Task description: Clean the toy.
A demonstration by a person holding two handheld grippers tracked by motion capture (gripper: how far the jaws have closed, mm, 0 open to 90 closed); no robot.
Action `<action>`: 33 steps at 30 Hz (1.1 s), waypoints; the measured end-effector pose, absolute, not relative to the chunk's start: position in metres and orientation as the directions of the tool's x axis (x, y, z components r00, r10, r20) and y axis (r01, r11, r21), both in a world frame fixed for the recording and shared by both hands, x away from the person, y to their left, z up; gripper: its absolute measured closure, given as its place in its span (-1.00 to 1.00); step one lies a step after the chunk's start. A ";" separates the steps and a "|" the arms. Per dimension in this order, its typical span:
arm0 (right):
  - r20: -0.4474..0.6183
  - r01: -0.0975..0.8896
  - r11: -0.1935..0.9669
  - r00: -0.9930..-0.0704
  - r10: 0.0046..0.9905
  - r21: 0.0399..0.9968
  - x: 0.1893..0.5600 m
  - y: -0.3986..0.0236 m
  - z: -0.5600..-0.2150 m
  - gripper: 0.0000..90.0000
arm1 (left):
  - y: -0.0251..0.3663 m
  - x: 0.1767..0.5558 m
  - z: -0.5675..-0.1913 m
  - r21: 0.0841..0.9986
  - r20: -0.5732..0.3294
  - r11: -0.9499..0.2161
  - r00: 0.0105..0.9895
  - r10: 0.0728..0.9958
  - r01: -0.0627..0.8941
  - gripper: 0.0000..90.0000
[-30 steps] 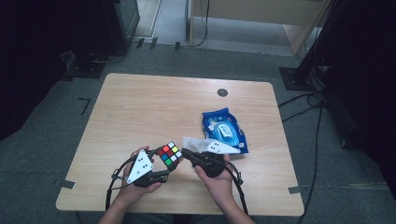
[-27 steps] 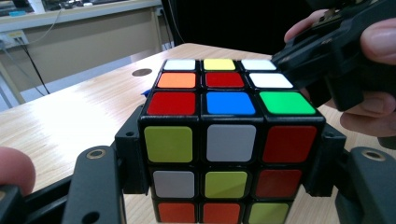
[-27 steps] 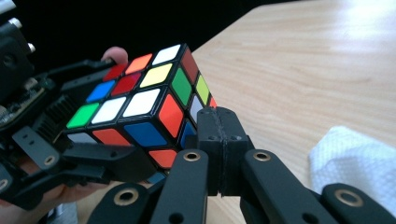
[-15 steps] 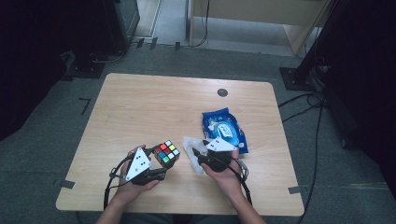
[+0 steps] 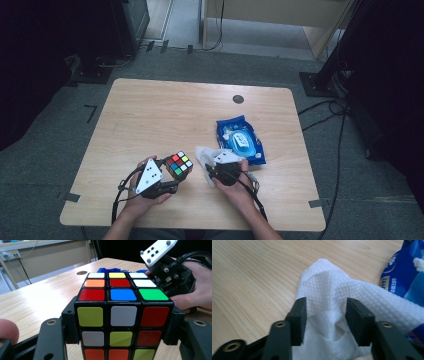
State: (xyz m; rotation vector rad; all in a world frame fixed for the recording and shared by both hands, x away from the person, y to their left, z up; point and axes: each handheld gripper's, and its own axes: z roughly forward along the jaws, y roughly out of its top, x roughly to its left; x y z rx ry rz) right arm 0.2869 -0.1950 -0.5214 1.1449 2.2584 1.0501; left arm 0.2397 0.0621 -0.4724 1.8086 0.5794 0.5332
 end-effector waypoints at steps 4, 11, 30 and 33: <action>-0.009 0.515 0.380 -0.586 0.811 0.768 0.287 -0.200 -0.521 0.85 | 0.061 0.239 -0.473 0.952 0.077 -0.278 0.780 0.620 0.126 -0.24; 0.042 0.440 0.290 -0.605 0.795 0.850 0.273 -0.202 -0.489 0.96 | 0.058 0.242 -0.478 0.942 0.085 -0.302 0.769 0.633 0.145 -0.24; 0.006 0.233 0.272 -0.769 0.640 0.933 0.222 -0.151 -0.436 0.95 | 0.038 0.233 -0.478 0.921 0.151 -0.372 0.771 0.619 0.118 -0.24; 0.005 0.238 0.250 -0.734 0.679 0.938 0.230 -0.160 -0.437 0.95 | 0.038 0.232 -0.476 0.923 0.154 -0.369 0.774 0.614 0.110 -0.24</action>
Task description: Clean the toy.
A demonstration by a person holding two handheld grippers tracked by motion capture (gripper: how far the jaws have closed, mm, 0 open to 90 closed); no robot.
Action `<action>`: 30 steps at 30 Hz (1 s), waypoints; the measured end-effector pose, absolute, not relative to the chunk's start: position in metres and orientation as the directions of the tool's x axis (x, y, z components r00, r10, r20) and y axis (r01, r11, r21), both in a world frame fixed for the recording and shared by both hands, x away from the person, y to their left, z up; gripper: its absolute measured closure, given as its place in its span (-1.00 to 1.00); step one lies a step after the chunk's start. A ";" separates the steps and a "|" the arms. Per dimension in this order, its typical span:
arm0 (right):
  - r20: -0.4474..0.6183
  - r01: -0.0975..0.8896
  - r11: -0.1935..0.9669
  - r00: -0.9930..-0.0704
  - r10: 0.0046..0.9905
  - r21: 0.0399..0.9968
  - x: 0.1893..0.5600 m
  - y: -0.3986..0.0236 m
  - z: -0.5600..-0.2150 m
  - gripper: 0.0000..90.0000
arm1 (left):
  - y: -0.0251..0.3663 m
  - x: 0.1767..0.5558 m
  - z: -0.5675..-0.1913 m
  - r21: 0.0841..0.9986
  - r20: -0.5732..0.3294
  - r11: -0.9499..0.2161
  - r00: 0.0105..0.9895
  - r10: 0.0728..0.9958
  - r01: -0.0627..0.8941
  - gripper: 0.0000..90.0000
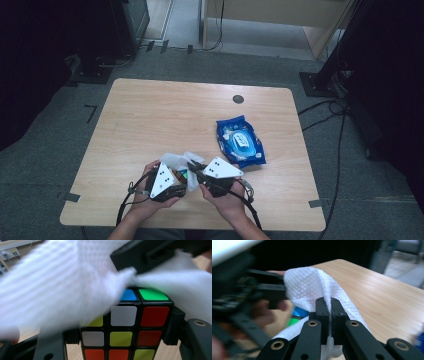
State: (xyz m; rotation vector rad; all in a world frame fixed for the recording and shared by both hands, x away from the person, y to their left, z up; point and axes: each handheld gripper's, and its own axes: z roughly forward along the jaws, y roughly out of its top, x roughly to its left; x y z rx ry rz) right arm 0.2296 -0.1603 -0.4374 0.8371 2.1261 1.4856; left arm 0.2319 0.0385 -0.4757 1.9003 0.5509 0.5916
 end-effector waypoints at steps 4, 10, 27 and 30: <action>0.014 0.286 0.240 -0.669 0.743 0.928 0.242 -0.176 -0.443 0.95 | 0.041 0.232 -0.475 0.928 0.144 -0.357 0.776 0.614 0.110 -0.24; 0.071 0.315 0.179 -0.643 0.763 0.932 0.244 -0.190 -0.440 0.95 | 0.044 0.237 -0.478 0.921 0.140 -0.365 0.762 0.632 0.133 -0.24; 0.042 0.292 0.219 -0.681 0.731 0.931 0.241 -0.175 -0.442 0.95 | 0.038 0.232 -0.476 0.923 0.144 -0.367 0.777 0.613 0.118 -0.24; 0.033 0.332 0.214 -0.604 0.796 0.919 0.254 -0.192 -0.451 0.95 | 0.042 0.233 -0.476 0.925 0.147 -0.362 0.768 0.624 0.117 -0.24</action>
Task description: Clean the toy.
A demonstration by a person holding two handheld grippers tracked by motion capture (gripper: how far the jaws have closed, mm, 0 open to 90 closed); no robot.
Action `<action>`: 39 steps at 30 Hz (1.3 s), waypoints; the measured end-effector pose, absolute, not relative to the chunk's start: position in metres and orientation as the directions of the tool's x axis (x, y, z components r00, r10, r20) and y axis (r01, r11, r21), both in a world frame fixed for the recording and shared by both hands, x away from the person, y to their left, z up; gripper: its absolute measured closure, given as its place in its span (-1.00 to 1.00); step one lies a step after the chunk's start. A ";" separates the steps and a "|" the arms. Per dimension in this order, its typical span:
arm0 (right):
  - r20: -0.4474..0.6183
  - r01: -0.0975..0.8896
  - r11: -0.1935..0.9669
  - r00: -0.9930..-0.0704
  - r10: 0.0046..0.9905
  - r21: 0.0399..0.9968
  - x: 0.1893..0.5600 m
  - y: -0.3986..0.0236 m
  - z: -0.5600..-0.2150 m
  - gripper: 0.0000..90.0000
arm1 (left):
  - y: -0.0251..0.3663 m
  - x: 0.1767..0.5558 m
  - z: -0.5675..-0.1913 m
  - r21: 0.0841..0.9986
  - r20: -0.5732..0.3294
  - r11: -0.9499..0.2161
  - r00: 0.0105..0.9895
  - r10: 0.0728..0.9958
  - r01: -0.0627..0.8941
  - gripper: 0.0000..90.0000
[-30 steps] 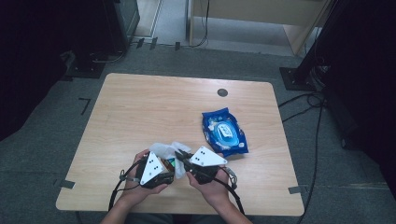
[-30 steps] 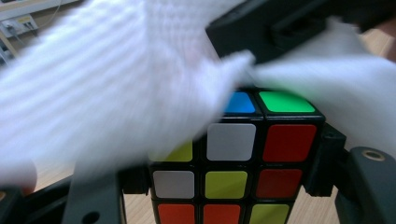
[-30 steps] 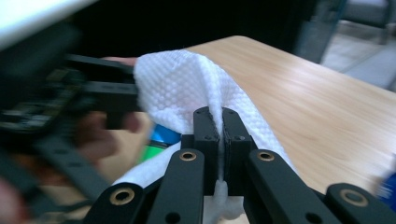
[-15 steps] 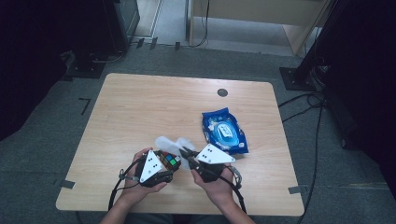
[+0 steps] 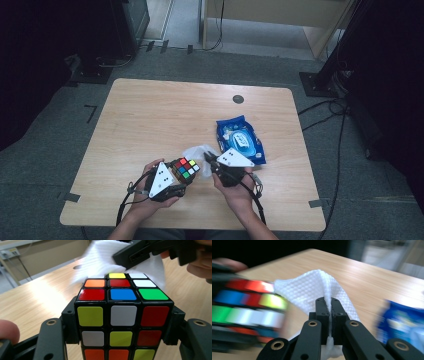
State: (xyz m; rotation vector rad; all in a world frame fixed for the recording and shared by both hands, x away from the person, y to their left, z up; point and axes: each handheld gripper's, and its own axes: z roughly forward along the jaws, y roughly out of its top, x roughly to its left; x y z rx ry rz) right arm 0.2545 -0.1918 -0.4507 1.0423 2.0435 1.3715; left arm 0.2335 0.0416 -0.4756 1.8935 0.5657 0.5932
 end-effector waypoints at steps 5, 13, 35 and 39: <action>0.019 0.353 0.179 -0.490 0.871 0.918 0.268 -0.218 -0.455 0.95 | 0.054 0.241 -0.478 0.926 0.130 -0.346 0.734 0.667 0.151 -0.24; 0.057 0.383 0.127 -0.434 0.899 0.915 0.281 -0.238 -0.464 0.60 | 0.062 0.246 -0.479 0.929 0.115 -0.326 0.699 0.706 0.176 -0.24; 0.105 0.378 0.060 -0.401 0.910 0.924 0.282 -0.239 -0.465 -0.27 | 0.077 0.278 -0.495 0.924 0.062 -0.253 0.539 0.840 0.288 -0.24; 0.100 0.383 0.071 -0.409 0.907 0.921 0.281 -0.236 -0.465 -0.29 | 0.083 0.294 -0.502 0.918 0.032 -0.206 0.454 0.890 0.339 -0.24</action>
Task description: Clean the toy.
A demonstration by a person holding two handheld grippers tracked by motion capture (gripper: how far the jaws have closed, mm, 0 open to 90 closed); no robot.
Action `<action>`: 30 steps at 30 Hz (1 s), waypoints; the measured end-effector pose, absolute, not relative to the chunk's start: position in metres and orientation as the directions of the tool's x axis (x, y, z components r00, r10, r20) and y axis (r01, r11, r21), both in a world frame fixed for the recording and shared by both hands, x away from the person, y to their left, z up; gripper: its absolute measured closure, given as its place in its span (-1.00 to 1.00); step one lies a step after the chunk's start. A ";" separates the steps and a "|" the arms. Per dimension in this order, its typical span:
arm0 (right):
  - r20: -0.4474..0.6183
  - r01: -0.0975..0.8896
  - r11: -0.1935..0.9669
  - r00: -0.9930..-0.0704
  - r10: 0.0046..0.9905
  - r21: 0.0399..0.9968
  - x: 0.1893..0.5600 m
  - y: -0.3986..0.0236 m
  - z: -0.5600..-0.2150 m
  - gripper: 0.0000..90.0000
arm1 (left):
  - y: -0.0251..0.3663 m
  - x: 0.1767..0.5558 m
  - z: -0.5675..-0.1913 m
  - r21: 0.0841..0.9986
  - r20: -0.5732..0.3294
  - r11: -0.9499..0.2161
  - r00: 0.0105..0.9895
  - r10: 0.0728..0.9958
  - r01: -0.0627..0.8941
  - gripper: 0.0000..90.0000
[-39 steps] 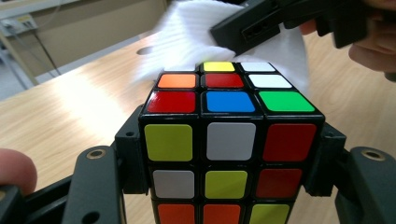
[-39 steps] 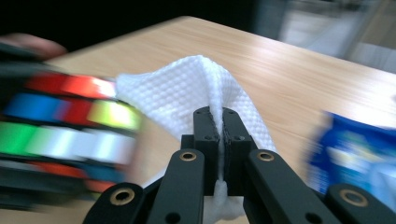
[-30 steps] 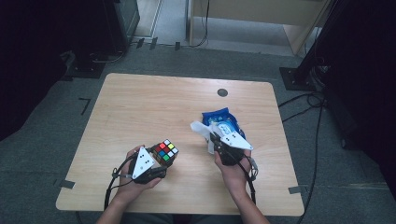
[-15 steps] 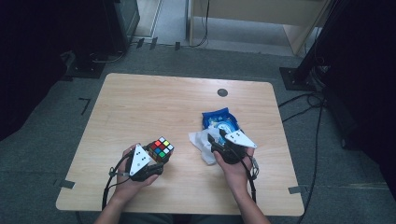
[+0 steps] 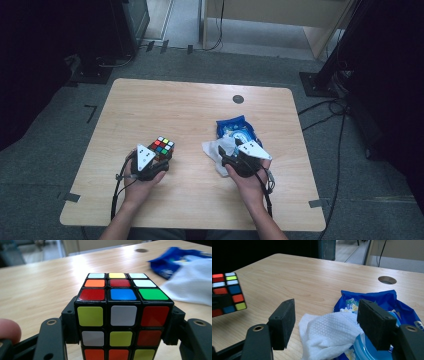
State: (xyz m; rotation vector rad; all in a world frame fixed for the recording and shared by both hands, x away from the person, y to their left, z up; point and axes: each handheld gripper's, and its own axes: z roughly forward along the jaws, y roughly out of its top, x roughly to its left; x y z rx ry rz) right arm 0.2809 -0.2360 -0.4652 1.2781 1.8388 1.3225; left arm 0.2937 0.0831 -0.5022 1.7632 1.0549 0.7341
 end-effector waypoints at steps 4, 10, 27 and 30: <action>0.096 0.373 0.069 -0.407 0.908 0.925 0.281 -0.236 -0.464 -0.30 | 0.083 0.305 -0.506 0.908 0.014 -0.180 0.402 0.916 0.377 -0.24; 0.096 0.379 0.072 -0.406 0.909 0.923 0.278 -0.238 -0.465 -0.31 | 0.080 0.320 -0.507 0.898 0.029 -0.175 0.343 0.939 0.403 -0.24; 0.093 0.378 0.069 -0.395 0.914 0.923 0.277 -0.238 -0.465 -0.32 | 0.069 0.328 -0.512 0.854 0.103 -0.246 0.314 0.944 0.459 -0.24; 0.092 0.377 0.070 -0.393 0.915 0.924 0.276 -0.238 -0.465 -0.32 | 0.068 0.327 -0.513 0.851 0.119 -0.261 0.317 0.941 0.456 -0.24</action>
